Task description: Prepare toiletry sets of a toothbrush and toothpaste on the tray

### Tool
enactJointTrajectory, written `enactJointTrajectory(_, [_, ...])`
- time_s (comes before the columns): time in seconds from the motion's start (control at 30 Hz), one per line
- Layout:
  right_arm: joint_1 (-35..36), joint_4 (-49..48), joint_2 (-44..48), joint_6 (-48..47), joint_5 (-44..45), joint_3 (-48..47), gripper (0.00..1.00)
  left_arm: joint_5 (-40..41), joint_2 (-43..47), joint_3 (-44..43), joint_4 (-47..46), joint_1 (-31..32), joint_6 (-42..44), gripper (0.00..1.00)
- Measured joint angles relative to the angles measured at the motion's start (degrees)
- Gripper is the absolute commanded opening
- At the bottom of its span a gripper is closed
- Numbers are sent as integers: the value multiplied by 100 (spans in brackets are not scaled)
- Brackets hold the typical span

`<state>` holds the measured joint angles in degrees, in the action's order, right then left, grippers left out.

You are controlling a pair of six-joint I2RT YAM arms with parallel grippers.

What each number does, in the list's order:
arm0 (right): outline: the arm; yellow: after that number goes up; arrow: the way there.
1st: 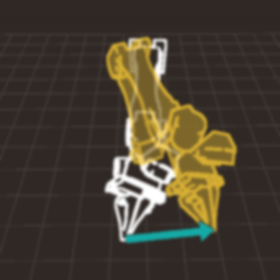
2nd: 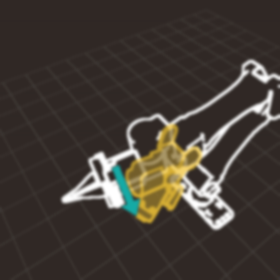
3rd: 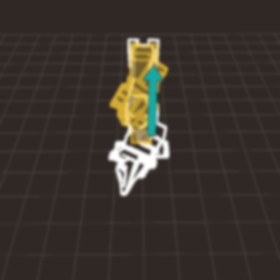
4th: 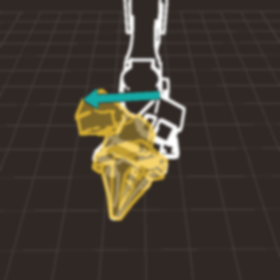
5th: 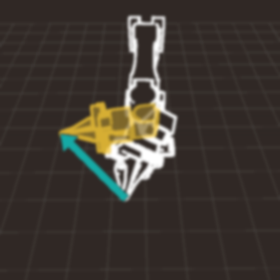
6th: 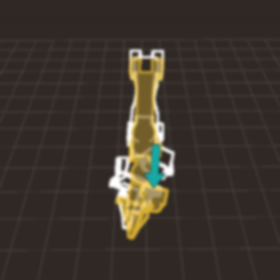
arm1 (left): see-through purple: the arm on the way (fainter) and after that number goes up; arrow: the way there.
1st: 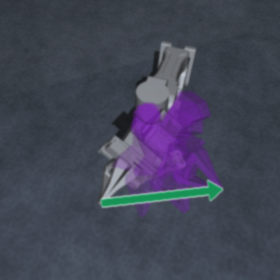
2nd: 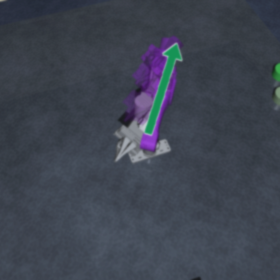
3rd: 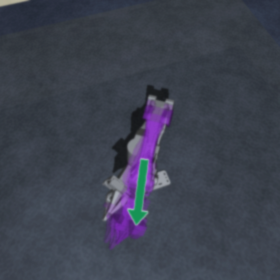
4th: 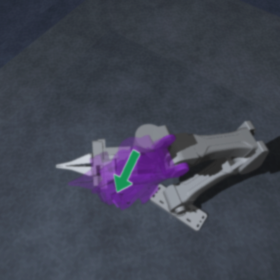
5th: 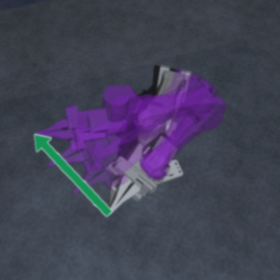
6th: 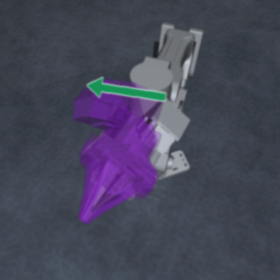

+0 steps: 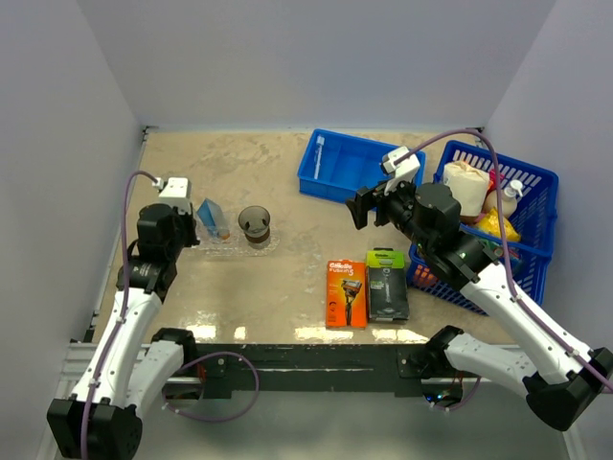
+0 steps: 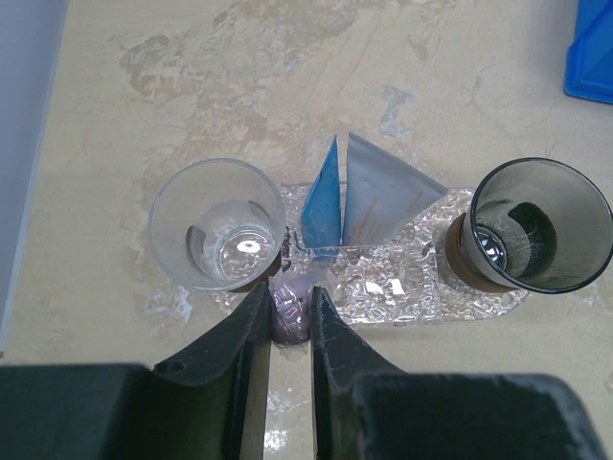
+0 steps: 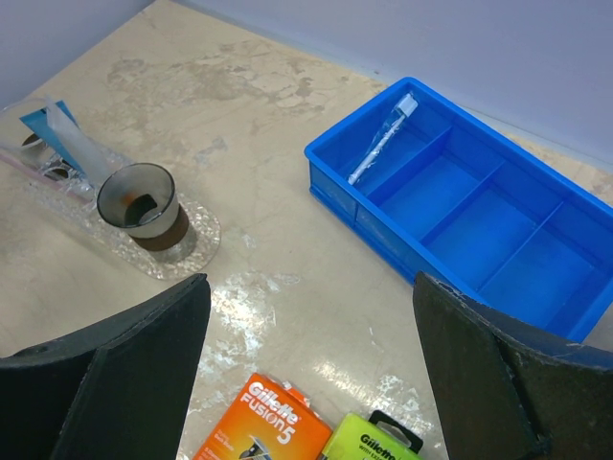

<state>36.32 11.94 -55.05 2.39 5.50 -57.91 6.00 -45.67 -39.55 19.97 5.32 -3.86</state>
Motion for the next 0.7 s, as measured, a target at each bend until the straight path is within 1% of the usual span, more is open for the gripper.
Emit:
enactJointTrajectory(0.3, [0,-2,0,0,2,0,89,-39,52,146,-282,-7,0,0])
enactJointTrajectory(0.7, [0,-2,0,0,7,0,89,-323,144,197,-315,-203,-9,0])
